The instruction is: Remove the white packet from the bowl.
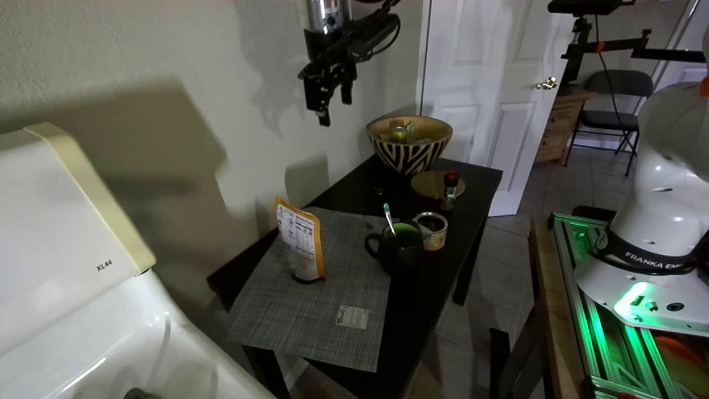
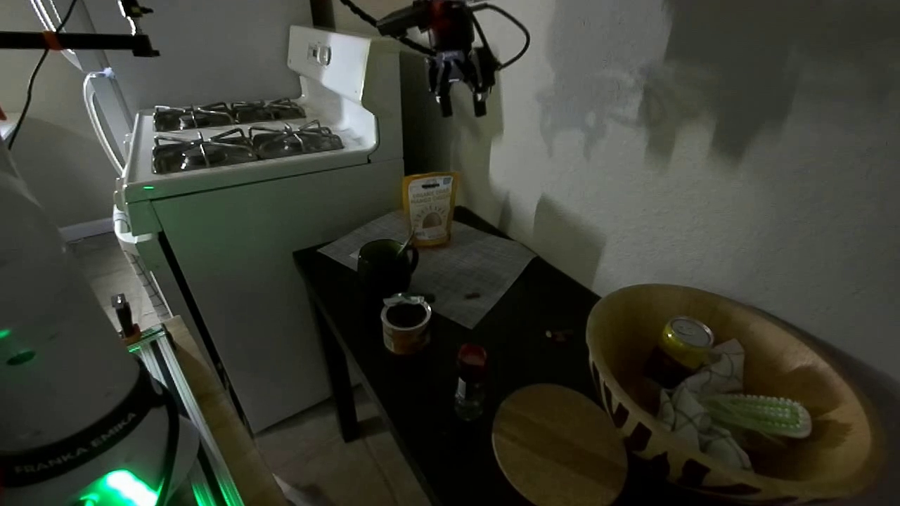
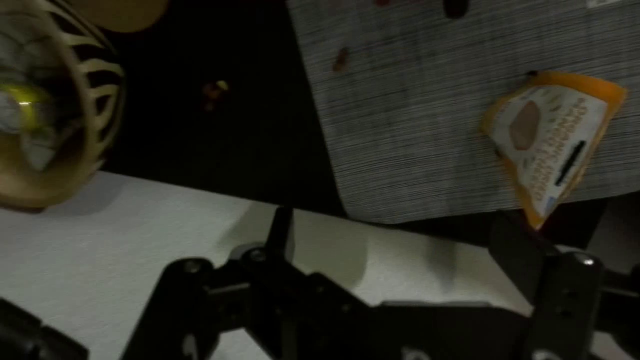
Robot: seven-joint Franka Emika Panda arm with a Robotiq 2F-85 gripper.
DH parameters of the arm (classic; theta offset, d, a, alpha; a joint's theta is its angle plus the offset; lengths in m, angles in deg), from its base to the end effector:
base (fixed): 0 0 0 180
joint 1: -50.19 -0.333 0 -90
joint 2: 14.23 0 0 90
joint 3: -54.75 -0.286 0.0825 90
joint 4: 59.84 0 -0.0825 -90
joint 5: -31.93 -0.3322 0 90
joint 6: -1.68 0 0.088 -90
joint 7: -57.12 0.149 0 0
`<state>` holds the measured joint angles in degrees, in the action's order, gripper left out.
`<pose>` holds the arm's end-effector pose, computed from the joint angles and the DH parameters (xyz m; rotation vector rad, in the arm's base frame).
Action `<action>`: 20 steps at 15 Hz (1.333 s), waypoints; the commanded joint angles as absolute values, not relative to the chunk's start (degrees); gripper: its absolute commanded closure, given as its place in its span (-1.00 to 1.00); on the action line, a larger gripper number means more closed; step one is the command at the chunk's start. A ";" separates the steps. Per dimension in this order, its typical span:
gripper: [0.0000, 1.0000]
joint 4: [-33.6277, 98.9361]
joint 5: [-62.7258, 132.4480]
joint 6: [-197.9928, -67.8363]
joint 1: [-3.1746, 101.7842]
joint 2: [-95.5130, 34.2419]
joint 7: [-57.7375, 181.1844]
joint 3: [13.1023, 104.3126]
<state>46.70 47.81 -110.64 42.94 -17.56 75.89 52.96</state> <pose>0.5330 0.0556 0.4370 2.8971 -0.1008 0.1502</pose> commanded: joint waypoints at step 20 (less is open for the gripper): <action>-1.00 47.83 58.58 -104.92 47.75 -11.51 80.19 52.96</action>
<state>47.95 58.64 -105.04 47.14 -11.47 80.23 53.58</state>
